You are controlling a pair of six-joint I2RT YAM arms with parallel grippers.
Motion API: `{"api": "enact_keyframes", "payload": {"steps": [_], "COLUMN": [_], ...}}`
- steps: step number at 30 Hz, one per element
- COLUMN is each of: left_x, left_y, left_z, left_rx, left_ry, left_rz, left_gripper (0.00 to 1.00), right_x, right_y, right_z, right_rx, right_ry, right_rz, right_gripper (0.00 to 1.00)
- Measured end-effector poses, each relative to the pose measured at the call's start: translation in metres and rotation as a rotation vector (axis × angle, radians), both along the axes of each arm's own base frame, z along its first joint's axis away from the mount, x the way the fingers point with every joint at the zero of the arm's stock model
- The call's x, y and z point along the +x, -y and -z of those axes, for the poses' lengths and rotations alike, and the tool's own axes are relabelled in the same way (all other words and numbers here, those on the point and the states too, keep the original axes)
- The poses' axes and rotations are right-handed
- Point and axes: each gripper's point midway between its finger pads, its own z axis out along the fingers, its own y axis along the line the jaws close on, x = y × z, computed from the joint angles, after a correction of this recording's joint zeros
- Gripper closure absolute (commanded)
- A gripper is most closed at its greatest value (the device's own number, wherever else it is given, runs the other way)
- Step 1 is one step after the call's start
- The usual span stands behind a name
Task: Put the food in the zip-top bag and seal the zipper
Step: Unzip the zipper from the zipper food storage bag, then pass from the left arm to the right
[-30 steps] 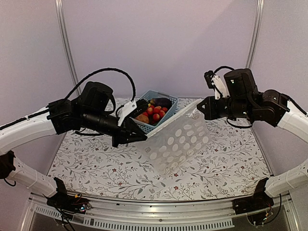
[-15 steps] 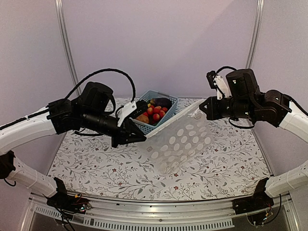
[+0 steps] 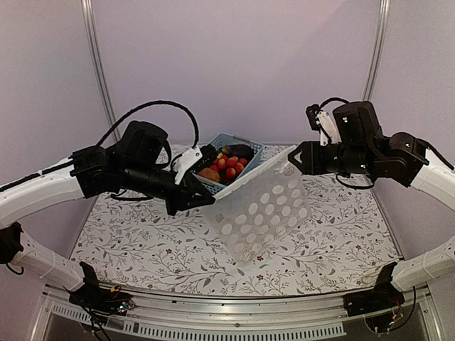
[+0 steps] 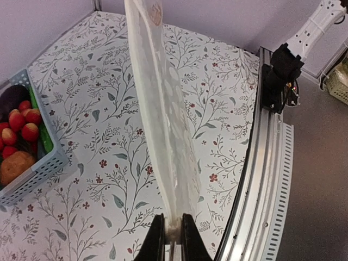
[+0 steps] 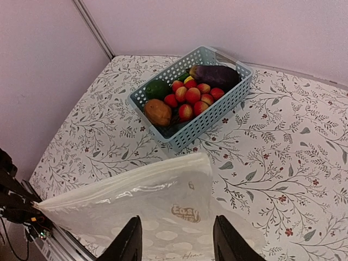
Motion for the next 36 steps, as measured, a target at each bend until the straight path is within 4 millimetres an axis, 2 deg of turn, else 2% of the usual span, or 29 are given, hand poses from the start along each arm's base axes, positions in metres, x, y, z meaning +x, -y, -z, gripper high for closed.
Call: {"api": "enact_keyframes", "payload": {"steps": [4,7,10,15,16,20,23,26,32,36], "left_x": [0.016,0.026,0.03,0.029,0.028,0.03,0.027,0.026,0.031,0.032], "left_y": [-0.004,-0.008,-0.009,-0.009,-0.008,-0.007,-0.003,-0.002,-0.006,-0.007], "left_z": [0.008,0.012,0.014,0.015,0.016,0.022,0.037,0.044,0.044,0.043], "left_rx": [0.03,0.034,0.031,0.027,0.037,0.075,0.135,0.167,0.182,0.184], "left_ry": [-0.001,0.008,0.02,0.044,0.06,0.098,0.124,0.139,0.162,0.167], "left_rz": [-0.105,-0.172,-0.21,-0.239,-0.257,-0.297,-0.309,-0.319,-0.35,-0.354], "left_gripper": [1.0,1.0,1.0,1.0,1.0,1.0,1.0,1.0,1.0,1.0], "right_x": [0.002,-0.001,-0.005,-0.006,-0.003,0.001,0.006,0.007,0.01,0.014], "right_y": [-0.006,-0.009,-0.015,-0.037,-0.053,-0.067,-0.077,-0.084,-0.097,-0.103], "right_z": [0.009,0.02,0.022,0.02,0.032,0.047,0.056,0.054,0.043,0.045], "right_rx": [0.033,0.053,0.089,0.162,0.169,0.178,0.201,0.238,0.296,0.309], "right_ry": [-0.036,-0.067,-0.085,-0.106,-0.135,-0.171,-0.193,-0.2,-0.195,-0.199], "right_rz": [0.027,0.045,0.052,0.07,0.082,0.099,0.113,0.111,0.1,0.106], "right_gripper": [0.3,0.25,0.25,0.25,0.25,0.25,0.25,0.26,0.32,0.35]}}
